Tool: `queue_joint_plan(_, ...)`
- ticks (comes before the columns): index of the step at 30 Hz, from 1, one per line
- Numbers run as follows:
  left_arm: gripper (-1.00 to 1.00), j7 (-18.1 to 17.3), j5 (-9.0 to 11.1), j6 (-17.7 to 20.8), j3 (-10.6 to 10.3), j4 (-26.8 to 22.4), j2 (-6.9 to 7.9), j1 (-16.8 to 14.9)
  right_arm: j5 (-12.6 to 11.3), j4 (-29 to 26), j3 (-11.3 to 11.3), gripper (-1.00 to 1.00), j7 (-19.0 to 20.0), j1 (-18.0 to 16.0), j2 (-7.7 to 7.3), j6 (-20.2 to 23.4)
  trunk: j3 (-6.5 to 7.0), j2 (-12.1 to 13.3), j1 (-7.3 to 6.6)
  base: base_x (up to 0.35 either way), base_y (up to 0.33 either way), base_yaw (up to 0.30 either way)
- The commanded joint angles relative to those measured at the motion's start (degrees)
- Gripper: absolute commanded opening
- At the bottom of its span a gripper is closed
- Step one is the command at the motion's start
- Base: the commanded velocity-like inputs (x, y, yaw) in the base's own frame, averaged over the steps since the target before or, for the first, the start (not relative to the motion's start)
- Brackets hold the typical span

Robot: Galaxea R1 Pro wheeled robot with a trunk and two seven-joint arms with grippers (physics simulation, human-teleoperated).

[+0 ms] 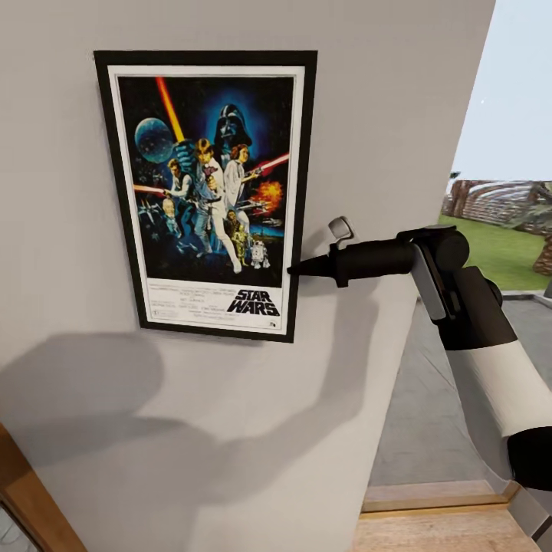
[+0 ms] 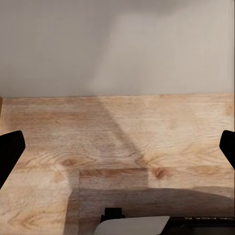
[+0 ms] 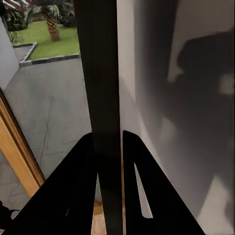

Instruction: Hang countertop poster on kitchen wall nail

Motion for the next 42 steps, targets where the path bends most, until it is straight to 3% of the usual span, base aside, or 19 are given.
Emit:
queue_joint_plan(1,1.00,-0.5,-0.1,0.0,0.4,0.0,-0.07,0.0,-0.3,0.0,0.1,-1.00,0.0,0.0,-0.04,0.4,-0.01,0.0,0.02,0.000,0.000,0.000)
queue_joint_plan(23,1.00,-0.5,-0.1,0.0,0.4,0.0,-0.07,0.0,-0.3,0.0,0.1,-1.00,0.0,0.0,-0.04,0.4,-0.01,0.0,0.02,0.000,0.000,0.000)
queue_joint_plan(29,1.00,-0.5,0.0,0.0,0.2,0.0,0.88,0.0,-0.2,0.0,0.0,-1.00,0.0,0.0,-0.05,0.4,-0.01,0.0,0.02,0.000,0.000,0.000)
queue_joint_plan(42,1.00,-0.5,0.0,0.0,0.2,0.0,1.07,0.0,-0.2,0.0,0.0,-1.00,-0.1,0.0,-0.05,0.5,-0.01,0.0,0.02,0.000,0.000,0.000)
